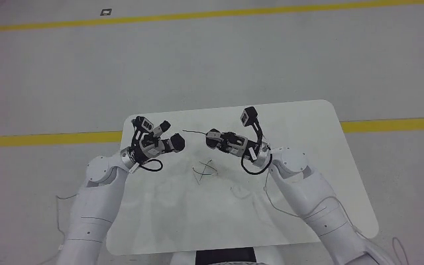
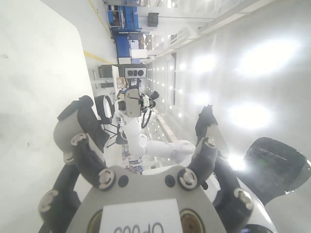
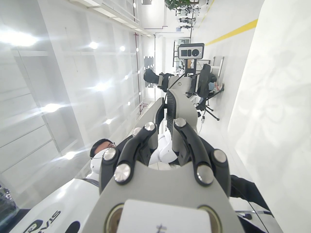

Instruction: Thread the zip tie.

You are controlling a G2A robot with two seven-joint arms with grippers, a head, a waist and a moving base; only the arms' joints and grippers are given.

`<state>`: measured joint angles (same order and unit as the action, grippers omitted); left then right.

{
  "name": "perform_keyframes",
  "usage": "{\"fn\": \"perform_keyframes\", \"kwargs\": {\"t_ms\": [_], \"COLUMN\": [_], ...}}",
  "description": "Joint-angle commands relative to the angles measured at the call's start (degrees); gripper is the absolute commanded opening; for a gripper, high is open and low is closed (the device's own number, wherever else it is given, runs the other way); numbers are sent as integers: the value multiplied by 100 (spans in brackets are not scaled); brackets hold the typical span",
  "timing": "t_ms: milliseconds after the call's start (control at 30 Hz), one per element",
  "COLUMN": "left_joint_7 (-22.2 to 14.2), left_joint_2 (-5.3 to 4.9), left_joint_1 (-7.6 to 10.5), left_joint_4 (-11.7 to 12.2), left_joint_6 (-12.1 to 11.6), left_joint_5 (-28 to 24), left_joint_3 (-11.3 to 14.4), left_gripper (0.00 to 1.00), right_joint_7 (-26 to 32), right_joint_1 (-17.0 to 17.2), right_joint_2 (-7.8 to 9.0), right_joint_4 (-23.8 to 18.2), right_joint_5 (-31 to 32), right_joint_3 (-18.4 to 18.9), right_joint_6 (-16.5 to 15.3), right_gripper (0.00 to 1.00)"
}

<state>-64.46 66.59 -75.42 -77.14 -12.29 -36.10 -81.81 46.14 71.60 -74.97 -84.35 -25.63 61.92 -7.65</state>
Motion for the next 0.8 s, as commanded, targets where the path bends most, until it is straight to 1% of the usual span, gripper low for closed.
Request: {"fn": "perform_keyframes", "kwargs": {"t_ms": [0, 67, 100, 133, 167, 200, 233, 267, 300, 333, 533, 567, 600, 633, 700, 767], "left_joint_7": [-265, -888, -1048, -1327, -1518, -1518, -1518, -1518, -1518, -1518, -1518, -1408, -1333, -1340, -1300, -1311], "left_joint_2": [-11, -53, -75, -104, -121, -136, -159, -198, -233, -264, -264, -260, -245, -245, -258, -263], "left_joint_1": [11, 103, 154, 225, 275, 305, 336, 350, 351, 361, 361, 337, 275, 256, 258, 266], "left_joint_4": [13, 95, 171, 230, 280, 311, 286, 193, 149, 125, 125, 127, 93, 94, 127, 158], "left_joint_6": [104, 241, 269, 345, 384, 435, 492, 606, 702, 721, 721, 735, 796, 801, 781, 772], "left_joint_5": [-156, -228, -220, -205, -271, -338, -318, -341, -443, -433, -433, -446, -611, -645, -532, -590], "left_joint_3": [36, 33, -10, -29, -49, -41, 8, 146, 240, 292, 292, 304, 367, 396, 434, 449], "left_gripper": [100, 100, 100, 100, 100, 100, 100, 100, 100, 100, 100, 100, 100, 100, 100, 100], "right_joint_7": [219, 538, 628, 795, 887, 943, 1028, 1208, 1365, 1437, 1437, 1380, 1339, 1362, 1463, 1546], "right_joint_1": [-54, -136, -186, -243, -292, -336, -375, -430, -489, -528, -528, -505, -450, -435, -462, -504], "right_joint_2": [4, -1, -1, -6, -10, -15, -23, -39, -51, -57, -57, -58, -61, -62, -65, -74], "right_joint_4": [118, 250, 318, 403, 468, 527, 580, 662, 742, 801, 801, 785, 747, 748, 746, 770], "right_joint_5": [-166, -316, -312, -347, -382, -381, -398, -505, -556, -565, -565, -554, -608, -644, -662, -719], "right_joint_3": [-37, -102, -120, -173, -199, -228, -275, -350, -406, -436, -436, -443, -467, -482, -523, -558], "right_joint_6": [4, 47, 49, 84, 87, 67, 55, 36, 8, -22, -22, -17, 7, 23, 14, -6], "right_gripper": [0, 0, 0, 0, 0, 0, 0, 0, 0, 0, 0, 0, 0, 0, 0, 0]}}
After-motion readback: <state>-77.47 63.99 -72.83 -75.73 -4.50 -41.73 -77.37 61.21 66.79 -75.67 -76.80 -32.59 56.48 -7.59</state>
